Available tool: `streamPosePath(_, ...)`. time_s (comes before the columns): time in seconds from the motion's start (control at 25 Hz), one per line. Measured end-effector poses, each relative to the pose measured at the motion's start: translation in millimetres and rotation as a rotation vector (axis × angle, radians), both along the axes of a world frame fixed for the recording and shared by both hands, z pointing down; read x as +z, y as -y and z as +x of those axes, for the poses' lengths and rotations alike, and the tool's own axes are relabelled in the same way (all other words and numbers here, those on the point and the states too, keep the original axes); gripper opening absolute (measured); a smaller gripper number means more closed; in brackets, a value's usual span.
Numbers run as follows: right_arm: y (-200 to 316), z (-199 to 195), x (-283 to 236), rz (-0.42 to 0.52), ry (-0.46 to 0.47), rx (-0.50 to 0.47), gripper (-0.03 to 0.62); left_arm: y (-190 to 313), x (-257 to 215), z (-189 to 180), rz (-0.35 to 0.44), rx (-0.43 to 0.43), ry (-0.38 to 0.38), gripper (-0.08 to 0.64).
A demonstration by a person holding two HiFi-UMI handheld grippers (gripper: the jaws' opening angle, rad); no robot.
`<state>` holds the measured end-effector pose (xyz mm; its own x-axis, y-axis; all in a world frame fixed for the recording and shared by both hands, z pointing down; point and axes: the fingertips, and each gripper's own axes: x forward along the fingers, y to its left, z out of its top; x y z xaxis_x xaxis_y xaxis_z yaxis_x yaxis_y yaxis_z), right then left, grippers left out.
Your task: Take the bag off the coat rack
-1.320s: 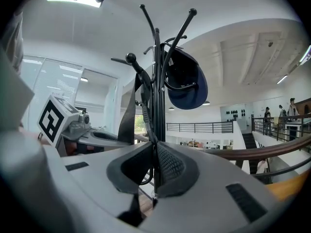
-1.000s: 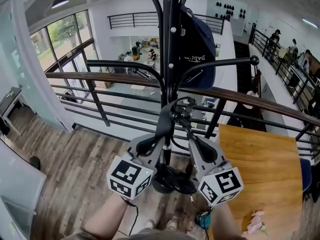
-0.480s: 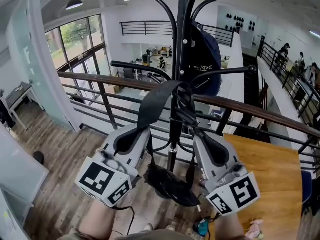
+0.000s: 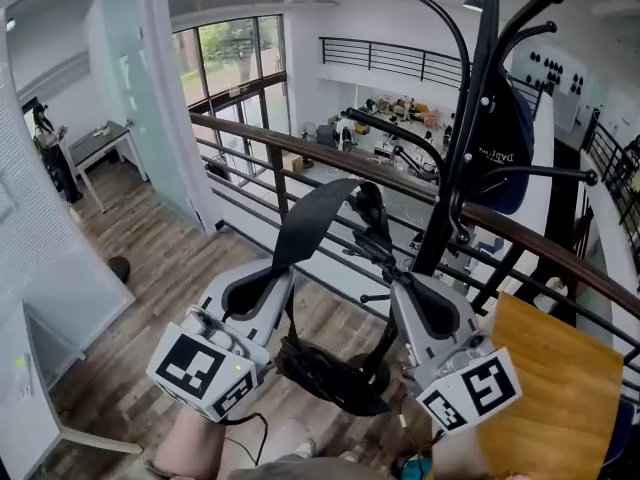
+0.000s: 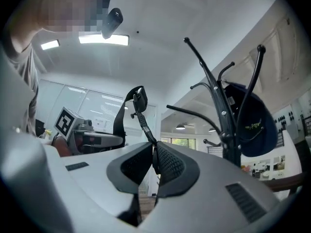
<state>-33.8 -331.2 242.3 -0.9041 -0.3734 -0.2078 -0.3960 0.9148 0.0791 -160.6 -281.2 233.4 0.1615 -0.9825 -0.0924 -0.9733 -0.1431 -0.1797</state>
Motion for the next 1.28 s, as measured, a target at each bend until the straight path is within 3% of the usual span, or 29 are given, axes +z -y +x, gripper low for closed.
streamPosePath(0.48, -51.5, -105.3, 76.9, -0.158, -0.100, -0.267, 0.049, -88.9, 64.4, -92.2, -0.139, -0.298, -0.003, 0.017)
streamPosePath(0.68, -72.2, -132.8, 110.2, -0.198, -0.174, -0.335, 0.049, -131.2, 102.1, -123.2, -0.211, -0.391, -0.058, 0.017)
streamPosePath(1.04, -92.9, -146.5, 153.2, -0.253, -0.274, -0.400, 0.049, -170.1, 148.2, -128.6, -0.309, -0.466, -0.119, 0.017)
streamPosePath(1.28, -103.1, -151.6, 162.0, -0.285, -0.278, -0.397, 0.049, -184.3, 159.7, -133.1, -0.342, -0.471, -0.150, 0.017)
